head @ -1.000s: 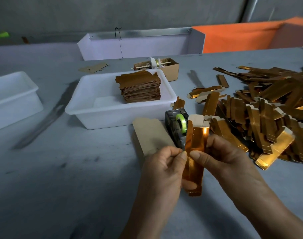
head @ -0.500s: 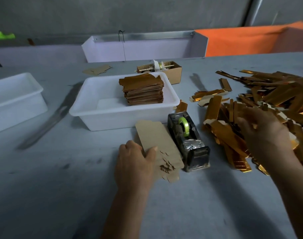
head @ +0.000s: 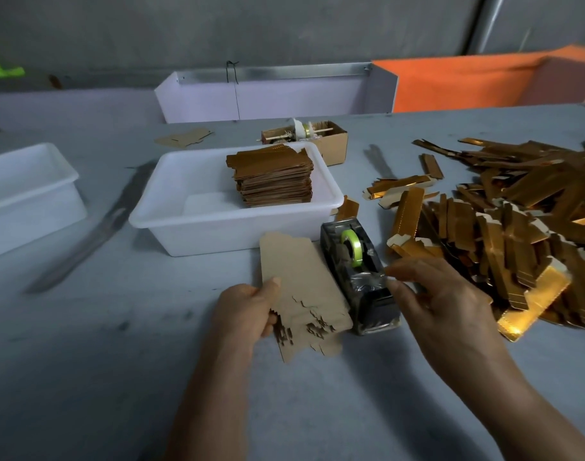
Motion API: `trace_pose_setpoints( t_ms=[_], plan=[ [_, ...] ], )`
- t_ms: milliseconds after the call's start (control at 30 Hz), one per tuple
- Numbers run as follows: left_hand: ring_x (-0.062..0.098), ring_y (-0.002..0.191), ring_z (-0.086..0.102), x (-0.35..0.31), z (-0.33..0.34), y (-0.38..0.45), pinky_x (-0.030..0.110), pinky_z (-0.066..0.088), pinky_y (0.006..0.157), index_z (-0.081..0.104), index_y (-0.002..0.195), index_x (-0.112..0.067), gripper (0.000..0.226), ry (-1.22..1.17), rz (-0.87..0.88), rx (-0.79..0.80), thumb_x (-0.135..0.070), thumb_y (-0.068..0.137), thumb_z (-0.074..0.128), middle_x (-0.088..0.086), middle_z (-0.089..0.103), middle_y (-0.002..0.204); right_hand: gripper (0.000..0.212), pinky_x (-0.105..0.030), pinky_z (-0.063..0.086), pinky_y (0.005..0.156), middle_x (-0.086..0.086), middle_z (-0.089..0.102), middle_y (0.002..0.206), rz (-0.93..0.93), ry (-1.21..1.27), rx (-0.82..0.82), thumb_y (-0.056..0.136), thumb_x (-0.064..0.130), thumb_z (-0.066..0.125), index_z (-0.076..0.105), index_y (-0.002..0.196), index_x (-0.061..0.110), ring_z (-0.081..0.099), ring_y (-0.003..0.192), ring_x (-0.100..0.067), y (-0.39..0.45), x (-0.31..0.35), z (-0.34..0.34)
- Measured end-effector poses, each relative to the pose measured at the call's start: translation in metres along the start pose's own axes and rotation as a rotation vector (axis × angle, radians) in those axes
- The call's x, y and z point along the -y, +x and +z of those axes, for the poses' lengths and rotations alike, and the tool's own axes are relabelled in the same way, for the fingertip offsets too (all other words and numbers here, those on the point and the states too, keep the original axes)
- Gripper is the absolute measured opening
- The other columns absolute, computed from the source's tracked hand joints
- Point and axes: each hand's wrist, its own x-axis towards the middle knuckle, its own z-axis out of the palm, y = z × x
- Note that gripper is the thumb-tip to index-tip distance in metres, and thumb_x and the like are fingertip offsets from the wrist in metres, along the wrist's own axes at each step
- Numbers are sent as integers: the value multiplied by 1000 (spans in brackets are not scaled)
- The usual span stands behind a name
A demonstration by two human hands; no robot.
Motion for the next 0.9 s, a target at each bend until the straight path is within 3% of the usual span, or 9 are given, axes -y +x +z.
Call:
trace_pose_setpoints(
  t_ms=[67,200,367,500,600,667,800,900],
  plan=[
    [17,49,51,-1,3,2,23,43,55,59,63,-8,43,33,55,-42,-43,86,67,5,62,59,21,-6,32,62,3,57,118,-3,-4,-7,89,22,57,66,108,22,50,89,-4,0,2,1],
    [21,58,49,-1,4,10,31,41,66,59,64,-9,31,-2,83,-66,-28,84,73,8,60,64,19,-6,31,66,3,58,117,-7,-1,-9,89,21,57,66,106,21,49,95,-5,1,5,3],
    [14,50,48,5,-2,14,24,37,55,65,68,-10,20,-108,56,-31,-18,85,72,3,60,58,19,-6,31,67,9,56,113,-5,23,-8,89,21,58,66,105,23,49,96,-4,2,7,3],
    [15,57,54,4,-5,5,24,41,57,67,70,-15,15,-90,220,-193,-14,85,70,-1,63,62,19,-5,30,65,16,49,105,8,22,-21,89,23,58,66,106,25,47,96,-3,2,14,3],
    [13,57,55,-3,-11,-9,25,44,57,66,69,-18,18,-236,282,-265,-16,86,70,-6,62,58,23,-4,36,60,20,50,105,41,89,-23,89,27,56,62,112,27,50,91,1,2,19,1],
    [10,54,57,-10,-13,-23,24,47,55,68,72,-14,13,-367,272,-198,-15,85,69,-8,64,56,27,-2,41,53,29,51,97,113,278,12,86,35,56,59,113,34,53,81,9,2,26,0],
    [6,53,58,-20,0,-49,15,49,49,67,76,-3,11,-585,246,34,-8,86,65,1,66,62,38,3,37,47,39,60,75,343,781,162,65,51,54,54,102,41,51,73,27,9,39,-1],
    [9,52,58,-22,12,-62,17,50,48,65,76,-1,11,-639,224,108,-5,87,63,9,67,68,34,-6,44,46,33,64,76,416,907,220,63,47,60,55,96,36,58,73,18,15,42,-1]
  ],
)
